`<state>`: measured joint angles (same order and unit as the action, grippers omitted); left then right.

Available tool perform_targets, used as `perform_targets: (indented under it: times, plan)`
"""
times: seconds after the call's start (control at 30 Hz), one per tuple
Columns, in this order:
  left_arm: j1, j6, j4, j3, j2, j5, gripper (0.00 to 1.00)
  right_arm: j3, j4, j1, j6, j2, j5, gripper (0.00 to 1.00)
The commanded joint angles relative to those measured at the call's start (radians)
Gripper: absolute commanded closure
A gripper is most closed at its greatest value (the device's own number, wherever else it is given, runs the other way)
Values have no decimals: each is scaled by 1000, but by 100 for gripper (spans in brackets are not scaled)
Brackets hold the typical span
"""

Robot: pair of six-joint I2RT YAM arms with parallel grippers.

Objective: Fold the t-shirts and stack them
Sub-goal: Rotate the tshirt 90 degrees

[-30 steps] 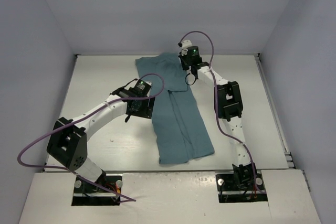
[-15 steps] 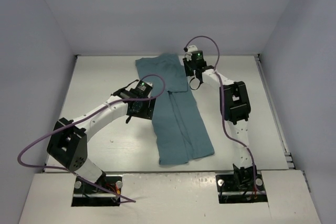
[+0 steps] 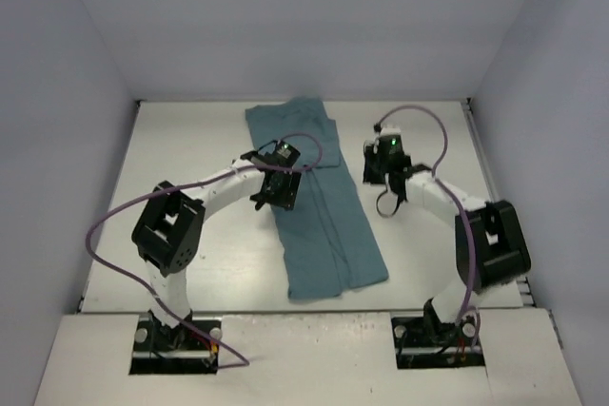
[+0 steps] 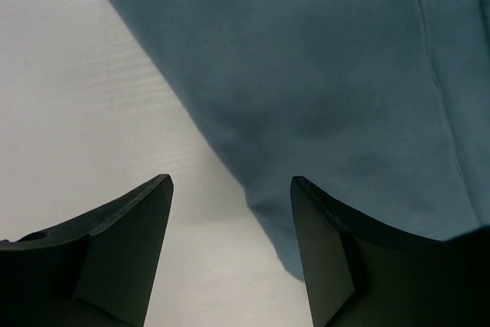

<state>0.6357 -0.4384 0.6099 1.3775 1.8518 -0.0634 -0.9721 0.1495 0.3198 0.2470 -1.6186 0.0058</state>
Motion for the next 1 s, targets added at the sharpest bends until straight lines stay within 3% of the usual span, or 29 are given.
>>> perform_targets:
  times: [0.0, 0.23, 0.57, 0.7, 0.97]
  plan:
    - [-4, 66, -18, 89, 83, -50, 40, 135, -46, 98, 125, 199, 31, 74]
    - [-47, 159, -12, 185, 215, -95, 40, 311, -99, 223, 266, 343, 54, 74]
    - [-210, 258, 10, 311, 269, -97, 40, 350, -139, 387, 402, 359, 116, 73]
    - [-217, 262, 20, 293, 190, -102, 40, 324, -175, 416, 419, 359, 134, 72]
    - [-217, 86, 62, -65, -357, 131, 37, 327, -203, 431, 452, 322, 42, 62]
